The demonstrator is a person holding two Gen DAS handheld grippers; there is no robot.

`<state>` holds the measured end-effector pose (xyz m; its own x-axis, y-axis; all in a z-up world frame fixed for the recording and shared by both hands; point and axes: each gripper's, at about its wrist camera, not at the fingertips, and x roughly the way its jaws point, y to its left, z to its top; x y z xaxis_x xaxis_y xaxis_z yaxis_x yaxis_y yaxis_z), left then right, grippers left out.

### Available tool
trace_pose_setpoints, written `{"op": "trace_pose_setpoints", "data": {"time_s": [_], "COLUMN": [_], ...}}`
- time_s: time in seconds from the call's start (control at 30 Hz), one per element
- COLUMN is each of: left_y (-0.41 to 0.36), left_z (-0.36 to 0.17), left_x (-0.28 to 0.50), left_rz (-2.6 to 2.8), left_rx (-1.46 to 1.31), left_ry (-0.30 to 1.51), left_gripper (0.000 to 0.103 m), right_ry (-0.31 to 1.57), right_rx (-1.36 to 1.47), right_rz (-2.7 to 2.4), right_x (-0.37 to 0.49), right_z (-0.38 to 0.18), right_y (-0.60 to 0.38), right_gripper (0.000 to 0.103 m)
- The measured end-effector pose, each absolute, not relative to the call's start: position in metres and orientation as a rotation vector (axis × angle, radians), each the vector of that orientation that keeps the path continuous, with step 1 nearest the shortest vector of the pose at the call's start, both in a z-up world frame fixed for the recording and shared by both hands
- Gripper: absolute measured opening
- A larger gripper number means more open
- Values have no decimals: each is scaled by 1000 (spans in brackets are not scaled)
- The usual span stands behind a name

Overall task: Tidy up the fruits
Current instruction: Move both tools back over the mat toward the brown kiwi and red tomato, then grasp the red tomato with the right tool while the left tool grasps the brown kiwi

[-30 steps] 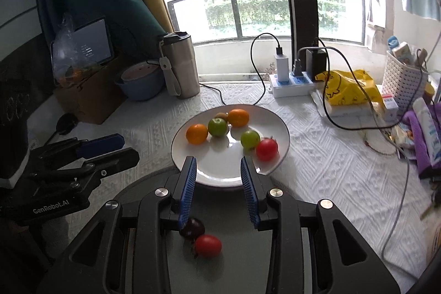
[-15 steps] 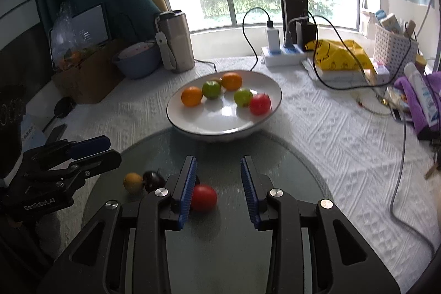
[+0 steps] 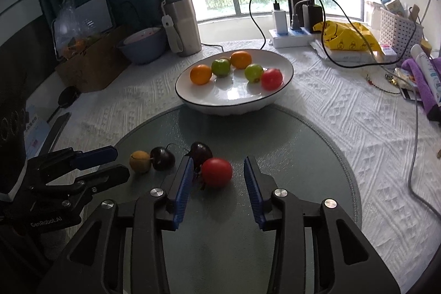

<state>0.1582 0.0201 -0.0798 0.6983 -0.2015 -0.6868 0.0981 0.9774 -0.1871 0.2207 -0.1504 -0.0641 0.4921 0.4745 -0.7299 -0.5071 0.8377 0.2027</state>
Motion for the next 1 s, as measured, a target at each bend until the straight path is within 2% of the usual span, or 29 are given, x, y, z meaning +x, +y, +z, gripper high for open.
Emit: {"op": "trace_pose_setpoints", "data": {"time_s": [0.57,1.0], "left_y": [12,10], "left_z": [-94,-97], "left_x": [181,190], "left_rz": [-124,-119], "left_rx": [-88,-72], "left_ry": [852,863], "left_gripper": [46,44], "right_ry": [967,954], "right_rx": [-62,-147], "right_rz": [635,632], "right_x": [232,231], "right_z": [-86,-85], "right_y": [-138,-127], "right_gripper": [41,38]}}
